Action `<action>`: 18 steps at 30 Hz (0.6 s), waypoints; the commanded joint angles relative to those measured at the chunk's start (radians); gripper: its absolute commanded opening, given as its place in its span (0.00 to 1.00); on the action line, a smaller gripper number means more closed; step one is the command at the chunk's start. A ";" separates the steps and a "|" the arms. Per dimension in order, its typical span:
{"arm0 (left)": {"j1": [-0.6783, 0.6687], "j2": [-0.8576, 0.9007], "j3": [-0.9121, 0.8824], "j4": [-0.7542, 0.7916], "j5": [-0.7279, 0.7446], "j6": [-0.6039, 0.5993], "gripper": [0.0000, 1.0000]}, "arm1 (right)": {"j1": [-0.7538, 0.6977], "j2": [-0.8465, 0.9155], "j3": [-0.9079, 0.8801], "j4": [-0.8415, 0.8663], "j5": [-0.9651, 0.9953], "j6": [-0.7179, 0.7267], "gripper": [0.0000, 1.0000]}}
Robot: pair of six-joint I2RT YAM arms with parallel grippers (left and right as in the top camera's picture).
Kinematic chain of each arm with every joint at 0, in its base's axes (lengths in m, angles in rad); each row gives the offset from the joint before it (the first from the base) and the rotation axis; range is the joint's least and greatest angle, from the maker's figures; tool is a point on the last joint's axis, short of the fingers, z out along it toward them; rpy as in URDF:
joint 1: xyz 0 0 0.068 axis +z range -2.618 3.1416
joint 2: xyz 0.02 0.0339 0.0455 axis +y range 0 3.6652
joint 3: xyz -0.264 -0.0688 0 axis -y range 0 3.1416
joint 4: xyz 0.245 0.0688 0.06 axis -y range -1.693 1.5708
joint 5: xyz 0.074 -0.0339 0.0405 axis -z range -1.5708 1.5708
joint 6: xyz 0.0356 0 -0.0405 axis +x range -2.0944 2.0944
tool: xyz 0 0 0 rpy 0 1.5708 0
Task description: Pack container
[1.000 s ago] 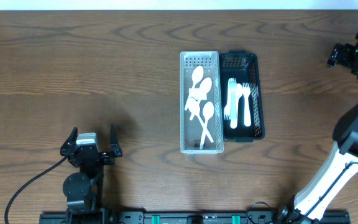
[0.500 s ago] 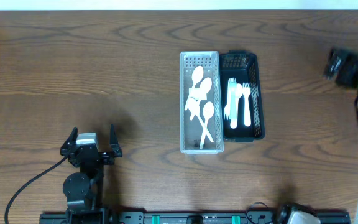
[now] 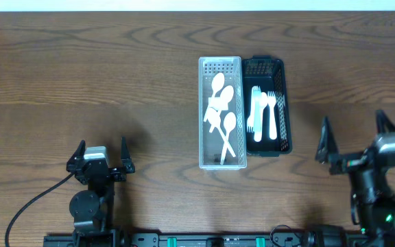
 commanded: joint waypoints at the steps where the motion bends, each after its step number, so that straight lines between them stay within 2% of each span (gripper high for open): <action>1: 0.005 -0.005 -0.029 -0.017 -0.015 0.013 0.98 | 0.040 -0.087 -0.100 0.069 0.024 -0.019 0.99; 10: 0.005 -0.005 -0.029 -0.017 -0.015 0.013 0.98 | 0.081 -0.255 -0.294 0.222 0.034 -0.011 0.99; 13: 0.005 -0.005 -0.029 -0.017 -0.015 0.013 0.98 | 0.087 -0.297 -0.353 0.259 0.119 0.073 0.99; 18: 0.005 -0.005 -0.029 -0.017 -0.015 0.013 0.98 | 0.089 -0.295 -0.428 0.353 0.162 0.051 0.99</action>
